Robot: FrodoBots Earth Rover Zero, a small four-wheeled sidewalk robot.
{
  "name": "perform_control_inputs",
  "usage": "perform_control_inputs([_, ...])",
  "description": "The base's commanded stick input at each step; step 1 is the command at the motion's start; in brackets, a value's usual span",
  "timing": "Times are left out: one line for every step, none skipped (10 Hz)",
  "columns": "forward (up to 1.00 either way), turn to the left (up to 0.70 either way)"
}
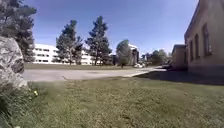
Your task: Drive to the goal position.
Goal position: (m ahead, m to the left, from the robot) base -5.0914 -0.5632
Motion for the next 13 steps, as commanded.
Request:
perform_control_inputs([0.00,-0.45])
perform_control_inputs([0.00,-0.40])
perform_control_inputs([0.00,0.00])
perform_control_inputs([0.00,0.00])
perform_control_inputs([0.00,0.00])
perform_control_inputs([0.70,0.00])
perform_control_inputs([0.70,0.00])
perform_control_inputs([0.70,0.00])
perform_control_inputs([0.70,0.00])
perform_control_inputs([0.70,0.00])
perform_control_inputs([0.70,0.00])
perform_control_inputs([0.70,0.00])
perform_control_inputs([0.70,0.00])
